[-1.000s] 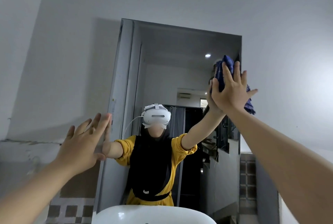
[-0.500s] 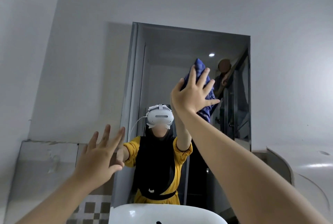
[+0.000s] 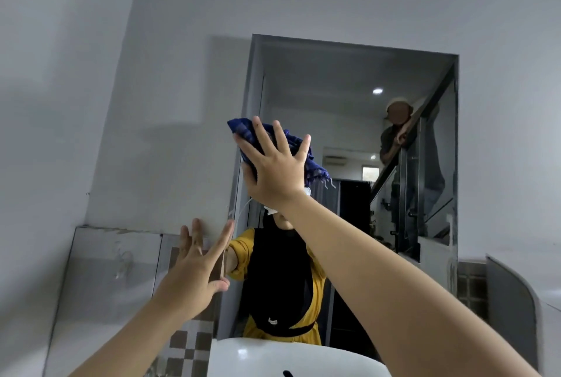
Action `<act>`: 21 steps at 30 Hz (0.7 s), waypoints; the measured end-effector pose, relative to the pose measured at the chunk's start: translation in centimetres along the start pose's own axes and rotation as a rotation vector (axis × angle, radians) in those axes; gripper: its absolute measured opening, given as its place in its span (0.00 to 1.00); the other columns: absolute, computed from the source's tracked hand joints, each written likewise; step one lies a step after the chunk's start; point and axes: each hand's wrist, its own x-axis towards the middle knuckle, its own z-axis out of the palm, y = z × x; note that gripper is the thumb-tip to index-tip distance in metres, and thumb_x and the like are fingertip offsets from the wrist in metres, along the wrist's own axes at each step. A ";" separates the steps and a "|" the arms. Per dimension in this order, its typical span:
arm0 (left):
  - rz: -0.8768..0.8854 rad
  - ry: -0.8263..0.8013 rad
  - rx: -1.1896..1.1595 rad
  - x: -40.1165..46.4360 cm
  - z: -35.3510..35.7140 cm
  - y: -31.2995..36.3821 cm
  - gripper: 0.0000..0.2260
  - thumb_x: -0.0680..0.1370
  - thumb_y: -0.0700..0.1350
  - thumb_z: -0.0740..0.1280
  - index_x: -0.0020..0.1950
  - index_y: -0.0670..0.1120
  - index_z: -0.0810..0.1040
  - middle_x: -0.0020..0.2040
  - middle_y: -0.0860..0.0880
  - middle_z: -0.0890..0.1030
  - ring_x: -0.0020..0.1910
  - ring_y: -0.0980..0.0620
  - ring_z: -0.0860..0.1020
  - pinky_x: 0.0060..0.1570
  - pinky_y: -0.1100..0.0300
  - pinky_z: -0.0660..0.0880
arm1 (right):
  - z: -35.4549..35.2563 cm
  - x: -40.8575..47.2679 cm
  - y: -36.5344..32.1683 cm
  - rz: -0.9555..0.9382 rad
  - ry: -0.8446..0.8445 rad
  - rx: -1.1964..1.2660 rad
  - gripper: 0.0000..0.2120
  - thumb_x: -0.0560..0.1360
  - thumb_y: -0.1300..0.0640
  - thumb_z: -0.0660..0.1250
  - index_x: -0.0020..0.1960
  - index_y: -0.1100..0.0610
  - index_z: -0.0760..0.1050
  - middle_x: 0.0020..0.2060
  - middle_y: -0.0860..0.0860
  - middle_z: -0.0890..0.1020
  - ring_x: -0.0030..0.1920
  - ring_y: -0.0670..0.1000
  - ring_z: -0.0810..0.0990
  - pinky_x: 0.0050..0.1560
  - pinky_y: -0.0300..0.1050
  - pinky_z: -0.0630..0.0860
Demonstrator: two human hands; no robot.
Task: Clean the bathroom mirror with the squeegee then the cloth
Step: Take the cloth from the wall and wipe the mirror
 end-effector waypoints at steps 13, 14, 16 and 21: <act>-0.025 0.049 0.022 0.0 0.4 0.0 0.50 0.72 0.51 0.69 0.56 0.73 0.22 0.75 0.38 0.40 0.73 0.35 0.39 0.70 0.40 0.45 | -4.6 -6.2 13.7 0.046 -0.056 -0.185 0.26 0.75 0.42 0.59 0.73 0.40 0.62 0.76 0.48 0.63 0.75 0.59 0.60 0.61 0.82 0.55; -0.024 0.051 0.022 0.0 0.3 0.0 0.49 0.72 0.51 0.69 0.58 0.72 0.24 0.75 0.38 0.40 0.73 0.35 0.40 0.70 0.39 0.45 | -5.1 -6.9 15.1 0.089 -0.052 -0.185 0.27 0.76 0.41 0.59 0.74 0.40 0.61 0.76 0.48 0.61 0.75 0.59 0.59 0.62 0.82 0.55; -0.029 0.055 0.010 0.0 0.4 0.0 0.48 0.71 0.51 0.70 0.62 0.70 0.27 0.75 0.38 0.40 0.73 0.35 0.40 0.70 0.39 0.45 | -6.0 -8.3 17.6 0.180 -0.039 -0.194 0.27 0.76 0.41 0.57 0.74 0.40 0.60 0.77 0.48 0.59 0.76 0.59 0.58 0.63 0.80 0.55; 0.021 0.095 0.029 0.2 0.9 -0.3 0.52 0.70 0.49 0.71 0.56 0.75 0.24 0.75 0.37 0.44 0.73 0.34 0.42 0.70 0.40 0.45 | -6.9 -12.1 22.4 0.446 0.030 -0.199 0.26 0.77 0.42 0.53 0.74 0.42 0.60 0.77 0.51 0.59 0.75 0.59 0.59 0.64 0.79 0.56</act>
